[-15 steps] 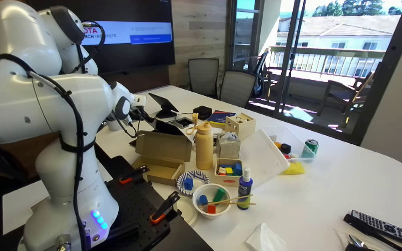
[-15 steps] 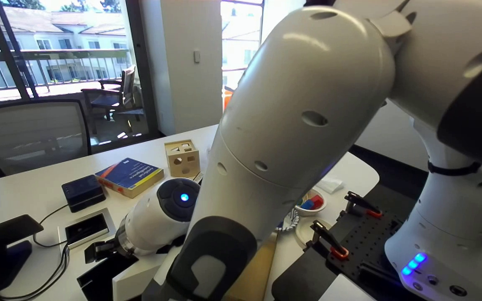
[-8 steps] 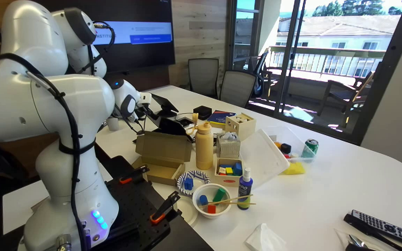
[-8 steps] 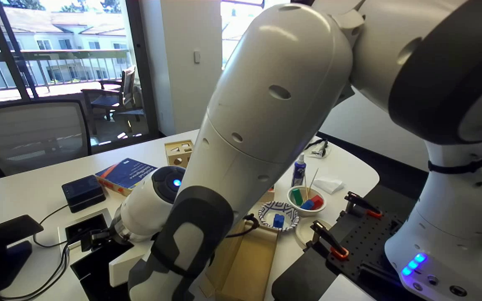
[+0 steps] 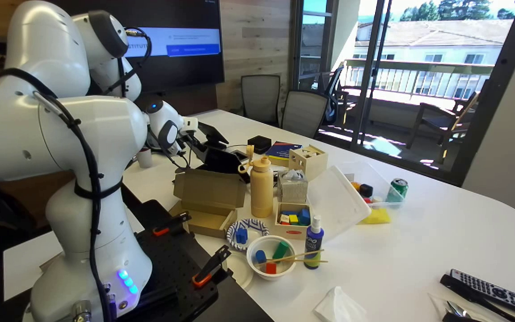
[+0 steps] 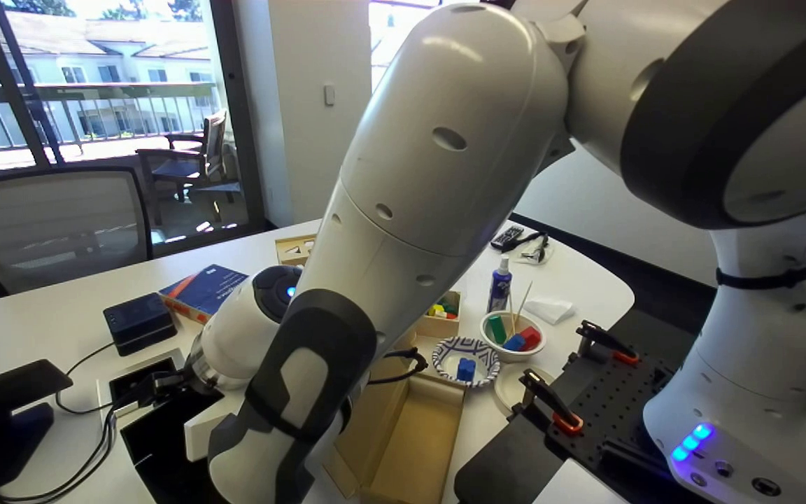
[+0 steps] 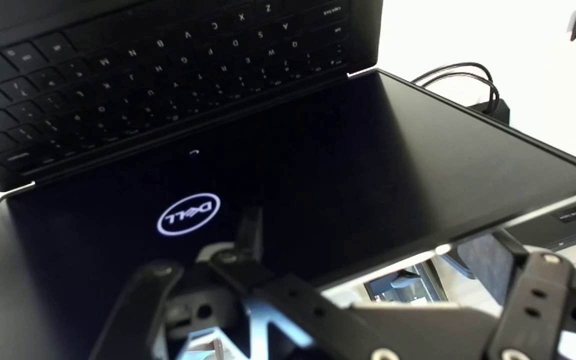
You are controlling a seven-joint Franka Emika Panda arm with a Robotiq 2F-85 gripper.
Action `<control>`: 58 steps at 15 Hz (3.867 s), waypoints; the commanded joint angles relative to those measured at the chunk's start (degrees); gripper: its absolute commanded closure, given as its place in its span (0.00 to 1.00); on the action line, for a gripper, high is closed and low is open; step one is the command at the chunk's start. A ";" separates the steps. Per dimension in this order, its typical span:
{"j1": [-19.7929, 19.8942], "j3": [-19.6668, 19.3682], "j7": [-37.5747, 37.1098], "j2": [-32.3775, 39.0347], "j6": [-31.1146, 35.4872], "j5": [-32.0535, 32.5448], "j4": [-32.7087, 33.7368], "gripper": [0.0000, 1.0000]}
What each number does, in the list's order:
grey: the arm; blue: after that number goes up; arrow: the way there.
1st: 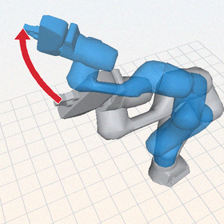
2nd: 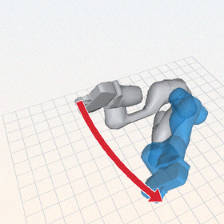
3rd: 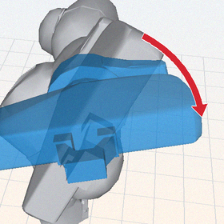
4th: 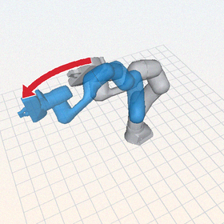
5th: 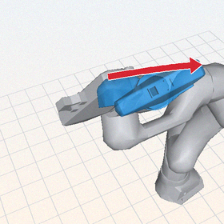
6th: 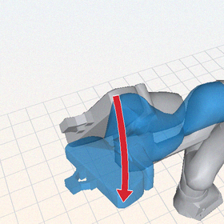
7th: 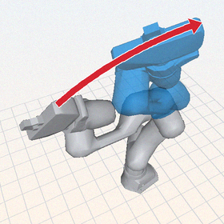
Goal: Open the laptop
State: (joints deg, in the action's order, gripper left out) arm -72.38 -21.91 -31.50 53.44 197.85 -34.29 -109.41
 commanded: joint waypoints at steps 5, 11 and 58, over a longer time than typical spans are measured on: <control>-1.56 -2.86 9.20 -2.63 0.40 -3.01 0.52 0.00; -6.92 -9.06 8.56 -1.83 1.37 -1.79 1.29 0.00; 14.81 4.28 -8.78 2.08 -55.47 31.30 39.09 0.00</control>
State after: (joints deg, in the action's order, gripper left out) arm -56.19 -16.39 -38.09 58.53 145.64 -3.20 -69.56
